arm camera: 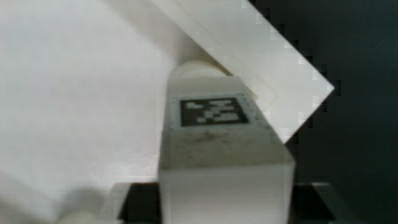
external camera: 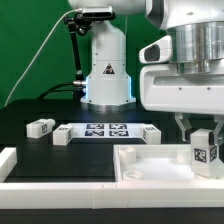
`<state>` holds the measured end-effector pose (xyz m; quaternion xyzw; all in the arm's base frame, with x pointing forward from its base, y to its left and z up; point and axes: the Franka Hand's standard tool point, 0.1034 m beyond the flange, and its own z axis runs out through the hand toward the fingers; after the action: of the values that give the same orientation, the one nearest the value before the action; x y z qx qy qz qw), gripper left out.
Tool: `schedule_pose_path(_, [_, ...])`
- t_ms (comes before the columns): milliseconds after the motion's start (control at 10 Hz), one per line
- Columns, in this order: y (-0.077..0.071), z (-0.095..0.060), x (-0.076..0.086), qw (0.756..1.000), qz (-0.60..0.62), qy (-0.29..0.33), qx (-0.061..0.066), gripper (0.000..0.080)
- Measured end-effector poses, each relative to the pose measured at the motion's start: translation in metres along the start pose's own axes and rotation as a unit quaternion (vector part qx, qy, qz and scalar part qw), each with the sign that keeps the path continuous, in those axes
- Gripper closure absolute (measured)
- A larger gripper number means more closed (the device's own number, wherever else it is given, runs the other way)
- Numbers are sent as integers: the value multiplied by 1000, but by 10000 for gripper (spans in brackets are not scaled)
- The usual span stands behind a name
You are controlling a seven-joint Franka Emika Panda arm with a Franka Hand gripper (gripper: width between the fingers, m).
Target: Assemble one leg
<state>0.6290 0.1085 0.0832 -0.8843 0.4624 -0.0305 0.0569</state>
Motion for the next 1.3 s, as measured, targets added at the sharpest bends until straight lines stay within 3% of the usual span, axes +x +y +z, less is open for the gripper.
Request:
schedule_pose_path(300, [2, 0, 0, 993, 119, -4, -5, 507])
schedule_pose_path(400, [2, 0, 0, 994, 108, -4, -5, 506])
schedule_pose_path(500, [2, 0, 0, 997, 82, -4, -5, 425])
schedule_pose_path(600, [2, 0, 0, 998, 58, -4, -5, 287])
schedule_pose_path(700, [1, 0, -1, 1000, 28, -5, -6, 287])
schedule_pose_path(800, [0, 1, -2, 999, -51, -3, -5, 179])
schedule_pose_path(1100, [-2, 2, -8, 979, -203, -2, -9, 151])
schedule_pose_path(1300, [-4, 4, -12, 946, -322, -8, -30, 151])
